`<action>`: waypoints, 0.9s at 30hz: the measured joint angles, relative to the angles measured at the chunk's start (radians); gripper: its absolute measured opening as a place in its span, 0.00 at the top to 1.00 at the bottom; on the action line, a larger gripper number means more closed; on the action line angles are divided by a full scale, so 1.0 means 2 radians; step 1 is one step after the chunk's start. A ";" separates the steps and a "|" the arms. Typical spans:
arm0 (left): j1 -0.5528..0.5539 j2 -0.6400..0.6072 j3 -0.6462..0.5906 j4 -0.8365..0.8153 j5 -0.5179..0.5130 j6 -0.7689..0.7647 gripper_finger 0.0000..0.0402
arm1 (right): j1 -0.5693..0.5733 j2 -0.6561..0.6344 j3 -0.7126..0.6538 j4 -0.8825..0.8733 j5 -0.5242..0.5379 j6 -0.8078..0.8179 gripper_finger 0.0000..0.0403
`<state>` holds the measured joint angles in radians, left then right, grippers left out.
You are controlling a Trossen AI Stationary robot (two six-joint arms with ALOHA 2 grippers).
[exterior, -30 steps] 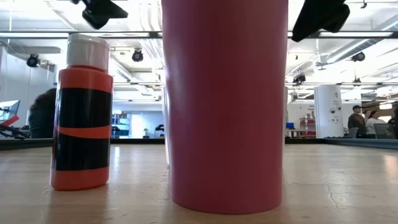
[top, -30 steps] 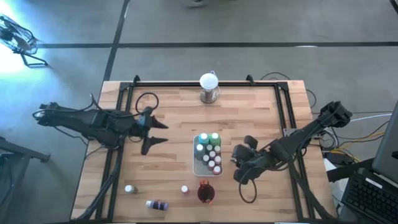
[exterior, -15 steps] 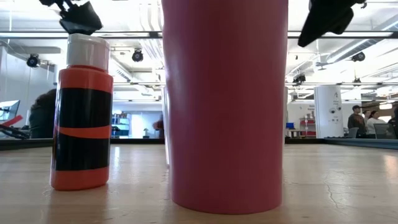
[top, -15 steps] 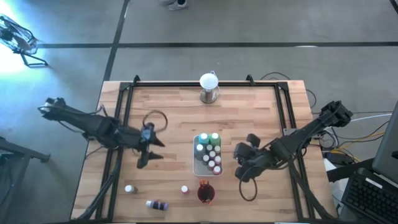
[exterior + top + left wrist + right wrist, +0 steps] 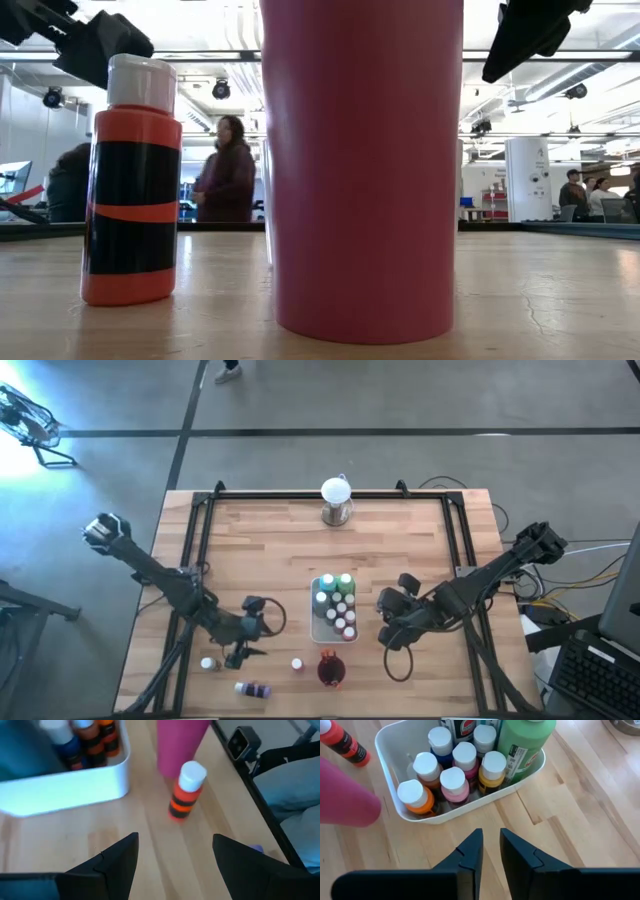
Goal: Pick & Place Paint Supplies
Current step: Put the dark orange paint bottle into the white bin
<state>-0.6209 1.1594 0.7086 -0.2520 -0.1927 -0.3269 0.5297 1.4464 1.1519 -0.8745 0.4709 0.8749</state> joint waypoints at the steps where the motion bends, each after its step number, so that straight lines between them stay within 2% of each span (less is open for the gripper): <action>1: -0.003 0.006 -0.003 0.014 0.000 0.004 0.35 | 0.000 0.000 0.000 0.000 0.000 0.000 0.84; 6: -0.008 0.022 -0.029 0.083 0.025 0.023 0.35 | -0.002 0.000 0.000 0.000 0.000 0.002 0.81; 16: -0.009 0.084 -0.116 0.327 0.046 0.048 0.35 | -0.009 0.000 0.000 0.000 0.000 0.005 0.75; 27: -0.008 0.173 -0.101 0.344 0.055 0.080 0.35 | -0.015 0.000 0.000 -0.001 0.000 0.002 0.68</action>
<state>-0.6376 1.5064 0.5070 0.4362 -0.0836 -0.1669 0.4989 1.4465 1.1519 -0.8772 0.4713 0.8794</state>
